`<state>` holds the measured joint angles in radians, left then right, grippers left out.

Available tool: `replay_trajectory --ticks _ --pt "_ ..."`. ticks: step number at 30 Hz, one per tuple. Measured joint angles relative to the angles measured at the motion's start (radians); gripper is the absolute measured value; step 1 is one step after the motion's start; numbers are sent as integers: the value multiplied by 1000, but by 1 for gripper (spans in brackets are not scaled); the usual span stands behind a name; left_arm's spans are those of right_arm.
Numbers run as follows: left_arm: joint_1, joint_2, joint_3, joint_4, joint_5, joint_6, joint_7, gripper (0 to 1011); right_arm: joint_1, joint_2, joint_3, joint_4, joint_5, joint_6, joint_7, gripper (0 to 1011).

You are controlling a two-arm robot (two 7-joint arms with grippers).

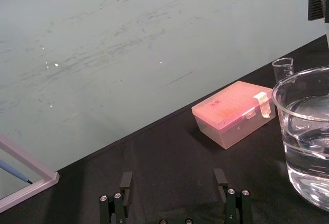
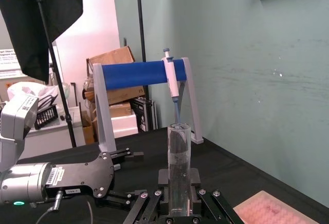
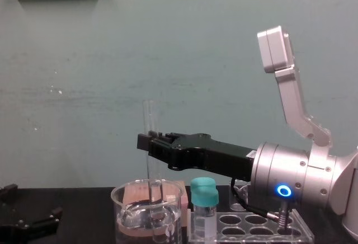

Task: Hold the test tube with one hand and immerse one end into the beaker, then return it to the test tube rack.

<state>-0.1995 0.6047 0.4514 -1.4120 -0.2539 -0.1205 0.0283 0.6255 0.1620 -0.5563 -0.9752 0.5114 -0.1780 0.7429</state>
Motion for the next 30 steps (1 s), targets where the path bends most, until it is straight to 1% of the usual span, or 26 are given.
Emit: replay_trajectory --ticks 30 --pt "0 0 0 0 0 0 0 1000 -1 3 0 -8 -1 0 -1 227"
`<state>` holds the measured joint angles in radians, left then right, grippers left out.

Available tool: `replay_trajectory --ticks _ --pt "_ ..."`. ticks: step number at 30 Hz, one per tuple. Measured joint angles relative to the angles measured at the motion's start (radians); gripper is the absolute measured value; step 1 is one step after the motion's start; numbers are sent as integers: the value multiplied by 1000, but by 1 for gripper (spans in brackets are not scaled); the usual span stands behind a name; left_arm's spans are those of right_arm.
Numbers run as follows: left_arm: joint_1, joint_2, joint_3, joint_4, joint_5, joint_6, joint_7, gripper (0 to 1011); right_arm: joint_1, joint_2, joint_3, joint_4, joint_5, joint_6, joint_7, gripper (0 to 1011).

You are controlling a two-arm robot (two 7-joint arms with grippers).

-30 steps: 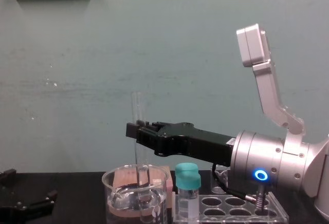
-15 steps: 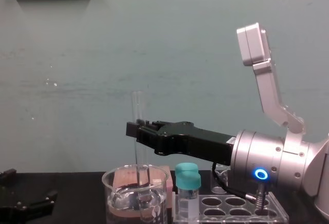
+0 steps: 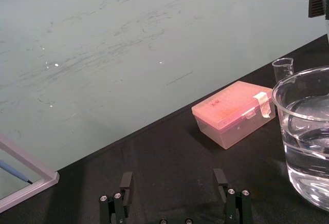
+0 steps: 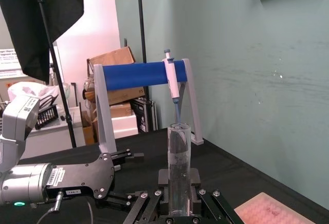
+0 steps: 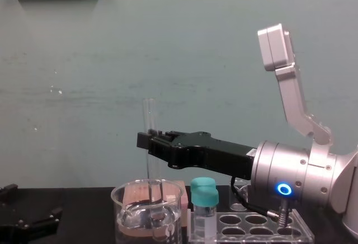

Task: Hold the test tube with one hand and immerse one end into the beaker, then return it to the test tube rack.

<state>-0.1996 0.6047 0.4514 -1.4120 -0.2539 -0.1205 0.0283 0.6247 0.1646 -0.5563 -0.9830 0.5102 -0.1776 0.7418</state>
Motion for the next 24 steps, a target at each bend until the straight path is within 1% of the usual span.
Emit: replay_trajectory --ticks 24 --pt "0 0 0 0 0 0 0 1000 -4 2 -2 -8 0 1 -4 227"
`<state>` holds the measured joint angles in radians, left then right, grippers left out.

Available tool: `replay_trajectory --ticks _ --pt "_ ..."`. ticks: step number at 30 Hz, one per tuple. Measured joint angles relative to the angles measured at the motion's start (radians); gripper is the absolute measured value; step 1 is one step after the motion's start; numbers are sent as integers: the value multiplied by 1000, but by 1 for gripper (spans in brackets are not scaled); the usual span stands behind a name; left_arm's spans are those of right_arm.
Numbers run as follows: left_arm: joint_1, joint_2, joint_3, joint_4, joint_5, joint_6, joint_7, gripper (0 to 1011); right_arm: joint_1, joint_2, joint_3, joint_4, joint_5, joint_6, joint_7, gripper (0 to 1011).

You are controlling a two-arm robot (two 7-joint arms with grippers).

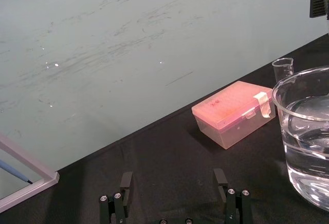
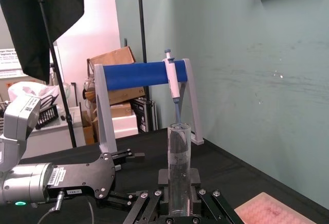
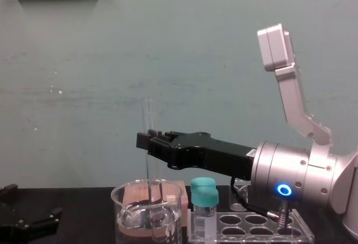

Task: Hold the test tube with one hand and immerse one end into the beaker, then return it to the test tube rack.

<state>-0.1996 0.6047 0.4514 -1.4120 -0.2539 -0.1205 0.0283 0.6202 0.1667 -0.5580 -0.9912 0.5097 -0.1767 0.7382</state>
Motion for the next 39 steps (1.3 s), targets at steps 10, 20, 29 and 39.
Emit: replay_trajectory --ticks 10,20,29,39 --pt "0 0 0 0 0 0 0 1000 0 1 0 -1 0 1 0 227" --pt "0 0 0 0 0 0 0 1000 4 1 4 -18 -1 -10 -2 226" --pt "0 0 0 0 0 0 0 1000 11 18 20 -92 7 -34 0 226" --pt "0 0 0 0 0 0 0 1000 -4 71 71 -240 31 -66 -34 227"
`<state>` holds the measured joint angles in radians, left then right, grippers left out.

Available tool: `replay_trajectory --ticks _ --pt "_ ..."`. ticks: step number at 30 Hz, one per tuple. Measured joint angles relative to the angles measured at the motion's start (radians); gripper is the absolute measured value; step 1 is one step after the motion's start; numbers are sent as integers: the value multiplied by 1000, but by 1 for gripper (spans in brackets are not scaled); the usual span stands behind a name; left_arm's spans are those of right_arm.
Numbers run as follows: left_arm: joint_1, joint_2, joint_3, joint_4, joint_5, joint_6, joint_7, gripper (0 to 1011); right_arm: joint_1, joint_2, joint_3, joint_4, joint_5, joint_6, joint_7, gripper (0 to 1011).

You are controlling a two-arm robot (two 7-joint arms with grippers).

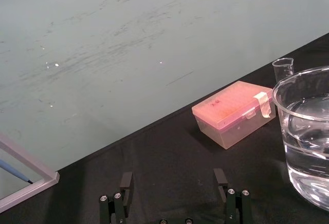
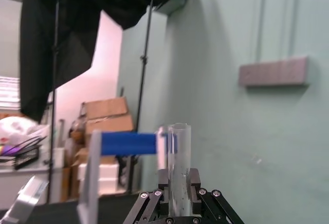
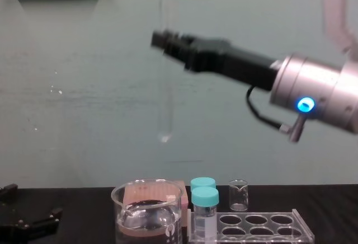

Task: Hold the test tube with one hand and immerse one end into the beaker, then return it to the test tube rack.

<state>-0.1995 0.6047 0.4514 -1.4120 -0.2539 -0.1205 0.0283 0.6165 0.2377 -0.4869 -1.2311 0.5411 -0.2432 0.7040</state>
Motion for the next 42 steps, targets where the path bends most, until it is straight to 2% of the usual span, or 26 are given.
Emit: replay_trajectory --ticks 3,7,10,15,19,29,38,42 --pt "0 0 0 0 0 0 0 1000 -11 17 17 -30 -1 -8 -26 227" --pt "0 0 0 0 0 0 0 1000 -45 58 63 -81 -22 -16 -97 226" --pt "0 0 0 0 0 0 0 1000 -66 76 85 -96 -35 -15 -131 227" --pt "0 0 0 0 0 0 0 1000 -135 112 132 -126 -61 13 -196 226" --pt "0 0 0 0 0 0 0 1000 -180 122 149 -133 -71 24 -217 226" --pt "0 0 0 0 0 0 0 1000 -266 123 175 -128 -91 39 -243 227" --pt "0 0 0 0 0 0 0 1000 -287 112 195 -106 -109 34 -249 227" --pt "0 0 0 0 0 0 0 1000 -289 99 204 -96 -113 12 -247 227"
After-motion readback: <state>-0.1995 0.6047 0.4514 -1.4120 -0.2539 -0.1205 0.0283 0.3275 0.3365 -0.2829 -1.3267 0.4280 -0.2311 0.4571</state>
